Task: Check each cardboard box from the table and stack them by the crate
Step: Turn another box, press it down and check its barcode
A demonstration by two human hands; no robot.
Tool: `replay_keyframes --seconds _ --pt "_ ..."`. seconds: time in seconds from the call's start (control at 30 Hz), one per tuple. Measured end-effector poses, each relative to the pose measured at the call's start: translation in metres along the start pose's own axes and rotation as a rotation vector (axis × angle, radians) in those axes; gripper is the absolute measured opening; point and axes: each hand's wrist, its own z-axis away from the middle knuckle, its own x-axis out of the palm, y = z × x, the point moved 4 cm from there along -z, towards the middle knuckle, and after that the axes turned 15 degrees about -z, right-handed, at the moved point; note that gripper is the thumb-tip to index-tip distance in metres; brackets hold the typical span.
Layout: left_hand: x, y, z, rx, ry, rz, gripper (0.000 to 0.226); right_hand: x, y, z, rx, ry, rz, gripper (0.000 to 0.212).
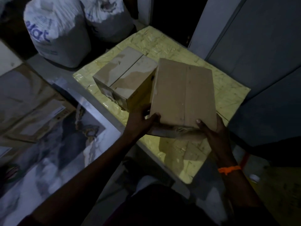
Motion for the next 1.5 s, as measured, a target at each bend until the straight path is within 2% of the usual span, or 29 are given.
replay_keyframes --seconds 0.13,0.3,0.43,0.5,0.83,0.9,1.07,1.23,1.3,1.43,1.5 --pt "-0.029 -0.019 0.08 -0.181 0.187 0.201 0.064 0.015 -0.024 0.053 -0.052 -0.129 0.004 0.061" --pt "-0.053 -0.039 0.181 -0.338 0.418 0.241 0.037 0.052 -0.023 0.106 -0.055 -0.35 0.079 0.079" --pt "-0.064 -0.08 0.252 -0.489 0.579 0.241 0.047 0.1 -0.011 0.138 -0.014 -0.562 0.1 0.074" --pt "-0.065 -0.101 0.283 -0.577 0.642 0.268 0.045 0.126 -0.006 0.148 0.011 -0.681 0.121 0.073" --pt "-0.063 -0.159 0.344 -0.849 0.909 0.283 0.044 0.25 0.043 0.156 0.046 -1.126 0.259 0.072" --pt "-0.055 -0.166 0.347 -0.876 0.914 0.298 0.044 0.263 0.055 0.15 0.031 -1.178 0.301 0.071" --pt "-0.032 -0.182 0.347 -0.945 0.955 0.336 0.041 0.269 0.083 0.138 0.039 -1.236 0.391 0.086" --pt "-0.03 -0.183 0.345 -0.975 0.984 0.36 0.042 0.286 0.083 0.126 0.039 -1.194 0.4 0.069" --pt "-0.043 -0.183 0.342 -0.938 0.936 0.326 0.05 0.301 0.078 0.123 -0.009 -1.175 0.365 0.064" --pt "-0.077 -0.198 0.332 -0.882 0.811 0.176 0.085 0.335 0.077 0.122 -0.026 -1.22 0.386 0.071" --pt "-0.093 -0.202 0.325 -0.886 0.768 0.168 0.087 0.35 0.074 0.124 -0.025 -1.231 0.39 0.069"
